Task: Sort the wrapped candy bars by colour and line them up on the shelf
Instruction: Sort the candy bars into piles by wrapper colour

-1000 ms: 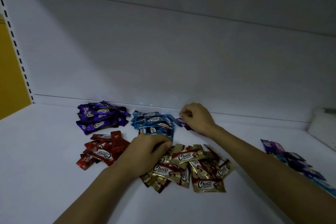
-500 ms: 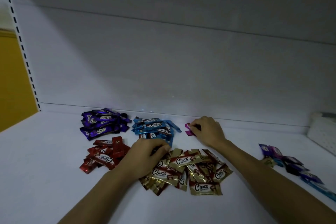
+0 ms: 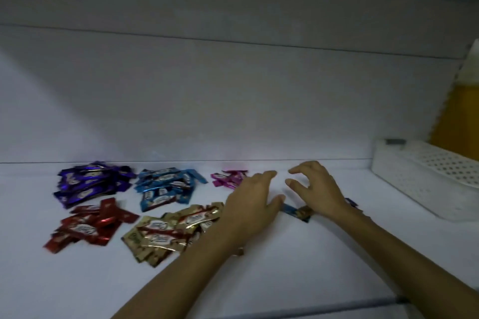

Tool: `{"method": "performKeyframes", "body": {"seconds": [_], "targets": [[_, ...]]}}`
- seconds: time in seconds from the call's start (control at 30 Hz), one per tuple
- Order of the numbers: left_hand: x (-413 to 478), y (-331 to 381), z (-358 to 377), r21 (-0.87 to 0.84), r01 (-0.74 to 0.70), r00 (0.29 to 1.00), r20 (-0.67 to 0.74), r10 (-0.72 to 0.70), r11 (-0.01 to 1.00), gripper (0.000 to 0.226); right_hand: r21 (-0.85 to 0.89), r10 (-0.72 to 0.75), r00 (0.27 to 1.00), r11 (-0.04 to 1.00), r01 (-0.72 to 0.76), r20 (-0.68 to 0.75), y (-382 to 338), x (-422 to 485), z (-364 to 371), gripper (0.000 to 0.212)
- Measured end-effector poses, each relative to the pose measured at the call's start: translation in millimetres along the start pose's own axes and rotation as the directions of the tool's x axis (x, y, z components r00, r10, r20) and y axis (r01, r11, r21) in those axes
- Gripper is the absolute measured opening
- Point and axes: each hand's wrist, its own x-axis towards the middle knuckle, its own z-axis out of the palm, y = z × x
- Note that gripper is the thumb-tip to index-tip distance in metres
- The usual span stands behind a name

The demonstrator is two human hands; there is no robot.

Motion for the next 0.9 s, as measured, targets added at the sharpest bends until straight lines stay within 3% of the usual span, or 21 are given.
{"method": "performKeyframes", "body": {"seconds": [0.1,0.2,0.3,0.37,0.43,0.53,0.6,0.7,0.8,0.9], "targets": [[12,35,49,0.058,0.042,0.996,0.08,-0.046,0.997,0.067,-0.014,0.117,0.993,0.993,-0.118,-0.031,46,-25,-23,0.032],[18,46,82,0.135,0.175,0.965,0.171,-0.197,0.975,0.079,-0.031,0.253,0.967,0.967,-0.254,-0.018,79,-47,-31,0.037],[22,46,99,0.144,0.199,0.943,0.242,-0.229,0.969,0.098,0.228,0.304,0.953,0.927,-0.299,0.011,83,-45,-28,0.031],[24,45,102,0.03,0.18,0.948,0.26,-0.182,0.983,0.11,0.429,0.324,0.946,0.851,-0.304,0.028,72,-37,-22,0.027],[24,44,102,-0.027,0.139,0.958,0.258,-0.127,0.99,0.12,0.546,0.331,0.94,0.774,-0.321,0.083,57,-27,-17,0.022],[23,46,103,0.028,0.085,0.963,0.254,-0.09,0.996,0.13,0.672,0.312,0.928,0.644,-0.365,0.205,45,-12,-14,0.014],[25,49,106,0.08,0.071,0.963,0.253,-0.089,0.994,0.131,0.66,0.278,0.95,0.688,-0.302,0.145,48,-3,-17,0.017],[34,56,113,0.151,0.08,0.967,0.226,-0.114,0.985,0.134,0.47,0.185,0.982,0.864,-0.178,0.033,71,2,-18,0.026],[46,60,119,0.18,0.084,0.972,0.203,-0.12,0.98,0.129,0.454,0.169,0.963,0.856,-0.249,0.21,84,-3,-14,0.034],[50,56,123,0.139,0.092,0.979,0.169,-0.115,0.986,0.128,0.429,0.136,0.969,0.878,-0.214,0.207,84,-5,-11,0.037]]}}
